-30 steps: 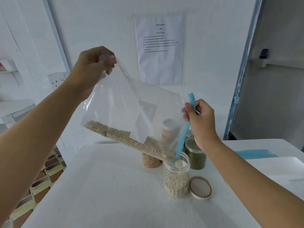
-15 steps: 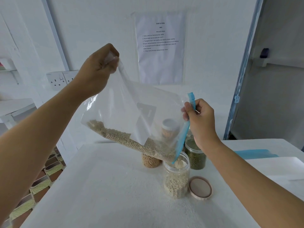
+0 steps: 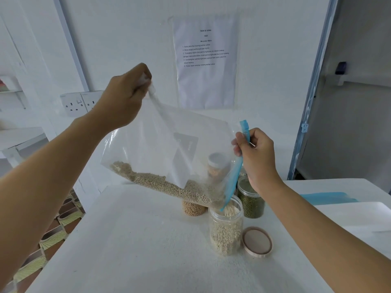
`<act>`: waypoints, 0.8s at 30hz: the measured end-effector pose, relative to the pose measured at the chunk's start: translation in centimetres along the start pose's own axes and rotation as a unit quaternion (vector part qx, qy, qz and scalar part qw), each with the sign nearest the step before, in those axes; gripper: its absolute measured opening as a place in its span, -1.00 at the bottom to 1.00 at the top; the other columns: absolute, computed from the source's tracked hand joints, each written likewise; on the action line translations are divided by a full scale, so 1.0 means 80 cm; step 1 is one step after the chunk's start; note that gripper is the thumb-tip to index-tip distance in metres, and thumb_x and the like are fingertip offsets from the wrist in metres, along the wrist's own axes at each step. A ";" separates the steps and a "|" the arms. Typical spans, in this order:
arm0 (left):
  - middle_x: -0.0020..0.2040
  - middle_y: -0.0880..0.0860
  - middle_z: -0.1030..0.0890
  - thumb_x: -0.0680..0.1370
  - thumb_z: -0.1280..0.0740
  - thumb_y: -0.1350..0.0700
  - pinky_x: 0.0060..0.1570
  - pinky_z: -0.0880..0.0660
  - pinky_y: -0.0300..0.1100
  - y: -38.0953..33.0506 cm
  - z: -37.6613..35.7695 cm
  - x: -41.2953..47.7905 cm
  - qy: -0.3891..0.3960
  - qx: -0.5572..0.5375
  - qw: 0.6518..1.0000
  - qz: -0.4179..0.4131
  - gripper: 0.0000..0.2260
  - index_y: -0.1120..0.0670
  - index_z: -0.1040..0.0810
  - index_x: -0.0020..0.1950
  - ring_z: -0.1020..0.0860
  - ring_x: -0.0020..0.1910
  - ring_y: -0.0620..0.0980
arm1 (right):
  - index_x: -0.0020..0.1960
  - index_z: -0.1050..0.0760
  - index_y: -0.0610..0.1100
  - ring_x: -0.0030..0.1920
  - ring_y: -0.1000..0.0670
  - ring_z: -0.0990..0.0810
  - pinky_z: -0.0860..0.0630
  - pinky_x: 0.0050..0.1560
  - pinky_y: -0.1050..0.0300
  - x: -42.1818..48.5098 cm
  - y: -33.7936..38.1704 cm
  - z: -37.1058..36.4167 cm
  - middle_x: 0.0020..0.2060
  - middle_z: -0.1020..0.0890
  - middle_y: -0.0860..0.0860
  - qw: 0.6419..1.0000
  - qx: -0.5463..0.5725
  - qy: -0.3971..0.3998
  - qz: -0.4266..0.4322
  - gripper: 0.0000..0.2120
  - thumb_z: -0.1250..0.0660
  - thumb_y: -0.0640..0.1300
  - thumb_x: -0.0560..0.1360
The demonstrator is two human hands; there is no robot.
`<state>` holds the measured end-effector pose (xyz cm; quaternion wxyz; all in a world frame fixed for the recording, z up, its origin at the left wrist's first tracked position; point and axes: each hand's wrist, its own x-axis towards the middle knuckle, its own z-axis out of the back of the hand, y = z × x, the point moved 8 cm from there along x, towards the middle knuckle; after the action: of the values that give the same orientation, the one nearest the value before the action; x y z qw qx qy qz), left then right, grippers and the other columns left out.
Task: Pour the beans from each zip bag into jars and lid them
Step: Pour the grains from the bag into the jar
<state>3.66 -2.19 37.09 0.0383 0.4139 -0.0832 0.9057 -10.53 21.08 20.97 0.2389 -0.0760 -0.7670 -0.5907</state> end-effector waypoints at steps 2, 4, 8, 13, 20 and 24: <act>-0.19 0.23 -0.53 0.62 -0.13 0.39 -0.21 -0.43 0.02 -0.012 -0.008 -0.003 0.041 0.044 0.997 -0.057 -0.87 0.22 -0.41 0.06 -0.46 -0.24 0.26 | -0.18 -0.41 -0.15 -0.38 0.13 -0.52 -0.49 -0.21 0.27 0.000 -0.001 0.000 -0.26 -0.62 -0.06 1.000 -0.003 0.001 -0.004 -0.77 -0.30 -0.22 0.66; -0.22 0.19 -0.48 0.59 -0.13 0.42 -0.23 -0.42 0.03 -0.020 -0.011 -0.006 0.059 0.064 0.992 -0.095 -0.85 0.21 -0.40 0.02 -0.42 -0.27 0.23 | -0.18 -0.41 -0.15 -0.38 0.13 -0.52 -0.49 -0.20 0.26 -0.001 -0.001 0.000 -0.26 -0.62 -0.06 1.000 -0.004 0.003 -0.005 -0.77 -0.30 -0.21 0.66; -0.17 0.15 -0.56 0.65 -0.16 0.31 -0.12 -0.48 -0.03 0.003 0.002 0.003 0.015 -0.029 0.999 0.016 -0.86 0.10 -0.44 0.03 -0.52 -0.15 0.20 | -0.18 -0.41 -0.15 -0.38 0.12 -0.52 -0.49 -0.19 0.23 -0.001 0.000 0.002 -0.28 -0.62 -0.03 1.000 -0.005 -0.001 -0.005 -0.76 -0.30 -0.21 0.66; -0.18 0.20 -0.58 0.64 -0.17 0.34 -0.17 -0.47 0.02 0.000 0.006 0.000 0.008 -0.007 1.000 0.001 -0.85 0.12 -0.43 0.05 -0.50 -0.19 0.26 | -0.18 -0.41 -0.15 -0.38 0.13 -0.52 -0.49 -0.19 0.23 0.000 0.003 0.002 -0.28 -0.62 -0.02 1.000 -0.002 0.003 -0.003 -0.77 -0.30 -0.21 0.66; -0.22 0.19 -0.55 0.62 -0.16 0.36 -0.20 -0.44 0.00 -0.009 0.012 0.000 0.007 0.028 0.999 -0.030 -0.85 0.15 -0.44 0.04 -0.46 -0.26 0.22 | -0.18 -0.41 -0.15 -0.38 0.14 -0.52 -0.49 -0.21 0.27 0.000 0.005 0.002 -0.27 -0.62 -0.05 1.000 0.000 0.002 -0.003 -0.77 -0.30 -0.22 0.66; -0.23 0.02 -0.52 0.66 -0.18 0.28 -0.16 -0.49 -0.11 0.025 0.006 0.007 -0.005 -0.111 0.988 0.105 -0.82 0.08 -0.48 -0.08 -0.48 -0.26 -0.01 | -0.18 -0.41 -0.15 -0.39 0.12 -0.51 -0.49 -0.19 0.19 0.002 0.006 0.001 -0.31 -0.63 0.02 1.000 -0.013 0.000 -0.001 -0.77 -0.30 -0.21 0.66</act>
<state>3.33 -4.26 37.59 -0.0120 0.4001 -0.2269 0.8879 -10.47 21.24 21.41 0.2374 -0.0779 -0.7592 -0.6009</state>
